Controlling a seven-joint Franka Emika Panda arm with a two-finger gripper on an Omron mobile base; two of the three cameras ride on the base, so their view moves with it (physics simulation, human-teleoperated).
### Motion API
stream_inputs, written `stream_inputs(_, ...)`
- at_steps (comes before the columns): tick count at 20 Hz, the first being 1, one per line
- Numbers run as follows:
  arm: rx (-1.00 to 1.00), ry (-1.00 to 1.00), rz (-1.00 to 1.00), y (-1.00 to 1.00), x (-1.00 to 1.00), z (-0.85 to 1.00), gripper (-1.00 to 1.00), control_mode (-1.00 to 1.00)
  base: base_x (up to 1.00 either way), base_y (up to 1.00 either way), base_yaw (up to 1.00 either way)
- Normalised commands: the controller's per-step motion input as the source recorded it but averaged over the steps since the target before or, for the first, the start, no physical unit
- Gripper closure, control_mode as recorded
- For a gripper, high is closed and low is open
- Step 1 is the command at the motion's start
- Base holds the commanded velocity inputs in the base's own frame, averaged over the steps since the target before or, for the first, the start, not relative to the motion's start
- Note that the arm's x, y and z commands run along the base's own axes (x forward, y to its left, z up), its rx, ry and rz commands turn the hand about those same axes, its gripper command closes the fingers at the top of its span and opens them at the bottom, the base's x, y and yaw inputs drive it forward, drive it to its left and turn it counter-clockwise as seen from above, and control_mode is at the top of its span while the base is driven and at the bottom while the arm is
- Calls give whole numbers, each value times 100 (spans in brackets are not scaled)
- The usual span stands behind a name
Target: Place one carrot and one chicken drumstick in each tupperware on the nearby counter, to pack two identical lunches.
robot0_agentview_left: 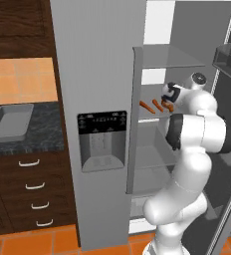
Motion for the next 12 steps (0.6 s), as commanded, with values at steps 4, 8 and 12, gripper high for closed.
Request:
stream_inputs(4,3,13,4,-17,72,-14,-100,-100,0,0,0)
stream_inputs(8,1,6,6,-17,66,-19,-100,-100,0,0,0)
stream_inputs(12,0,0,7,-13,51,-37,-100,-100,0,0,0)
